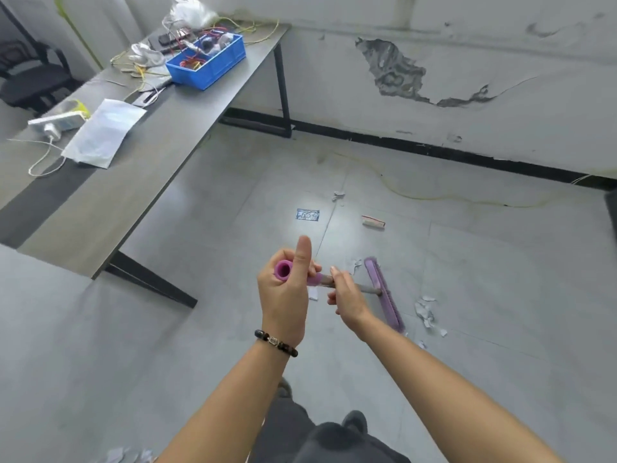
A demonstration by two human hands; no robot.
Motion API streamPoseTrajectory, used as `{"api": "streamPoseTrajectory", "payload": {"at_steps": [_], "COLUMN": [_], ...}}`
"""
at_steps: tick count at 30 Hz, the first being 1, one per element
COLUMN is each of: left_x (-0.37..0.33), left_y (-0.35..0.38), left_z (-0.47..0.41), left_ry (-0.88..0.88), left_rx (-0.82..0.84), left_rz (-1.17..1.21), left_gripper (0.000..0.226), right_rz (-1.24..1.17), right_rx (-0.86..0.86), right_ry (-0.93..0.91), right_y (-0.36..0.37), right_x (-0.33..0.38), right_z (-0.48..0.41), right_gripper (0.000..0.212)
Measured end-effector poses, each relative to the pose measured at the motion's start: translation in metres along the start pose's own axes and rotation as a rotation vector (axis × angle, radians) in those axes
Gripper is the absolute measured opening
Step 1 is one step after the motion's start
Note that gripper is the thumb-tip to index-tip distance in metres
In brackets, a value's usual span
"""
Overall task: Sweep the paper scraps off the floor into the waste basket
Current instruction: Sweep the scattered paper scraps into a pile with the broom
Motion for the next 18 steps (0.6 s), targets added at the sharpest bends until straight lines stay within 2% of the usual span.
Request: {"api": "streamPoseTrajectory", "payload": {"at_steps": [5, 9, 12, 16, 18], "left_x": [0.005, 0.015, 0.018, 0.005, -0.007], "left_y": [0.044, 0.073, 0.103, 0.146, 0.163], "left_z": [-0.066, -0.14, -0.21, -0.287, -0.326], "left_ry": [0.061, 0.038, 0.05, 0.037, 0.046], "left_rx": [0.047, -0.01, -0.009, 0.012, 0.0], "left_rz": [-0.066, -0.012, -0.06, -0.064, -0.069], "left_gripper": [0.047, 0.042, 0.05, 0.065, 0.063], "right_rz": [0.024, 0.072, 0.122, 0.172, 0.161], "right_rx": [-0.005, 0.033, 0.024, 0.022, 0.014], "right_ry": [-0.019, -0.011, -0.004, -0.01, -0.008], "right_y": [-0.023, -0.028, -0.036, -0.051, -0.055], "right_x": [0.042, 0.085, 0.12, 0.174, 0.203], "right_z": [-0.075, -0.155, -0.226, -0.308, -0.346], "right_gripper": [0.05, 0.043, 0.045, 0.033, 0.036]}}
Point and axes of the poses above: each hand's wrist, its own z-axis away from the middle knuckle, its own y-axis out of the palm, x = y × z, the point moved 8 cm from there along -z, towards the middle knuckle, and after that the axes turned 8 degrees about -z, right-handed, at the moved point
